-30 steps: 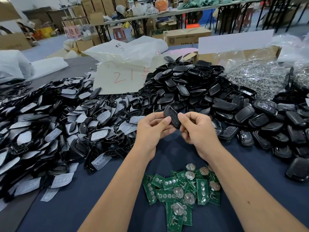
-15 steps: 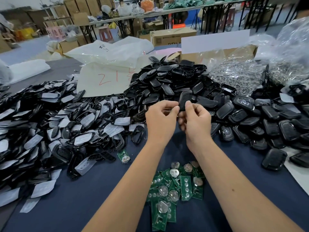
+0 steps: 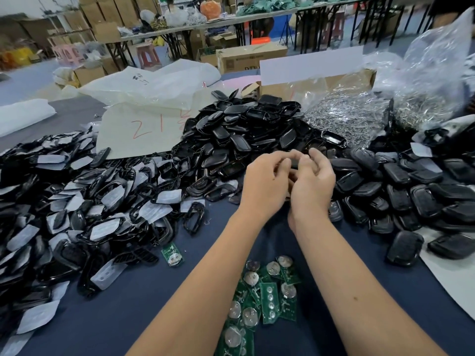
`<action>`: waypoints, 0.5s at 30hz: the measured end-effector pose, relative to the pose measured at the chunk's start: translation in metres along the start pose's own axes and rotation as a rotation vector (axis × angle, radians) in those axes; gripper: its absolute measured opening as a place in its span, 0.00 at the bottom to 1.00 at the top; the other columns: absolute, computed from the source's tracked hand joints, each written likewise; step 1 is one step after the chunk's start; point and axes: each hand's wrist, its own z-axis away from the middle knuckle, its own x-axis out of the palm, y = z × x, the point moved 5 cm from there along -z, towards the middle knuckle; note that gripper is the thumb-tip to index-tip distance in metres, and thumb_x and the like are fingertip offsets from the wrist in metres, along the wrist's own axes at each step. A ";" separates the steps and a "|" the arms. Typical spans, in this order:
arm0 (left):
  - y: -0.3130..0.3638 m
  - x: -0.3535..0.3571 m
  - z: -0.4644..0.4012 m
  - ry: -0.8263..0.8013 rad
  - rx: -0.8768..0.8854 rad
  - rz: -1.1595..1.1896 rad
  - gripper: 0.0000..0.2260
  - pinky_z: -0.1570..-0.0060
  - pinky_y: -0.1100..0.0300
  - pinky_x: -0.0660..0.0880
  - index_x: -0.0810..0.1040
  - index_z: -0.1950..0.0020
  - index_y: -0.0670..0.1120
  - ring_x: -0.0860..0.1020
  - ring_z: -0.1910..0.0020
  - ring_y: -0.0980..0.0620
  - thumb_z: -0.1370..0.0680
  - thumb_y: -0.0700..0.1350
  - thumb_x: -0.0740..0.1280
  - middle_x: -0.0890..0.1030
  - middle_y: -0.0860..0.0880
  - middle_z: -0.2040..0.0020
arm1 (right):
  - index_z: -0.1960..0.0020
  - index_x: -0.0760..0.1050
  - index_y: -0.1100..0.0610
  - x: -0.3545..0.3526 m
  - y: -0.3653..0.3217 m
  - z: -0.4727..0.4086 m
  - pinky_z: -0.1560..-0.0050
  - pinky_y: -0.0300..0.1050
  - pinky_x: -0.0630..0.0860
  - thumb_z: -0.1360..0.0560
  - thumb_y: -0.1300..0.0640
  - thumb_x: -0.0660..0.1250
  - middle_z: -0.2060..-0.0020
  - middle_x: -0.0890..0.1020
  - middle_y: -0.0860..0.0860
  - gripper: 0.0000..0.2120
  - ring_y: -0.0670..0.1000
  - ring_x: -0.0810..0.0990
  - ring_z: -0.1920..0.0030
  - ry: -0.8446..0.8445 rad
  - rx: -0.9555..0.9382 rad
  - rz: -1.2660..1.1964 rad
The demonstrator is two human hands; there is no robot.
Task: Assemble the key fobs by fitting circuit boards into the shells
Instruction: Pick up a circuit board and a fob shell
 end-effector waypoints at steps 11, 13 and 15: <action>-0.060 -0.087 -0.017 0.098 -0.135 -0.774 0.12 0.41 0.54 0.70 0.82 0.39 0.47 0.75 0.40 0.44 0.22 0.46 0.74 0.79 0.45 0.41 | 0.59 0.81 0.56 0.041 0.009 0.042 0.69 0.41 0.73 0.20 0.58 0.71 0.69 0.83 0.50 0.08 0.47 0.78 0.72 -0.780 -0.171 0.680; -0.062 -0.095 -0.020 0.068 -0.134 -0.699 0.12 0.43 0.53 0.74 0.83 0.43 0.48 0.78 0.45 0.46 0.26 0.45 0.78 0.81 0.47 0.47 | 0.60 0.82 0.54 0.051 0.013 0.062 0.64 0.39 0.73 0.22 0.57 0.74 0.69 0.82 0.47 0.08 0.43 0.77 0.70 -1.025 -0.203 0.760; -0.064 -0.102 -0.019 0.042 -0.168 -0.562 0.13 0.47 0.53 0.77 0.82 0.48 0.49 0.79 0.55 0.51 0.29 0.43 0.80 0.81 0.52 0.55 | 0.61 0.82 0.51 0.059 0.018 0.083 0.60 0.38 0.73 0.24 0.55 0.77 0.68 0.82 0.43 0.08 0.41 0.77 0.66 -1.241 -0.195 0.844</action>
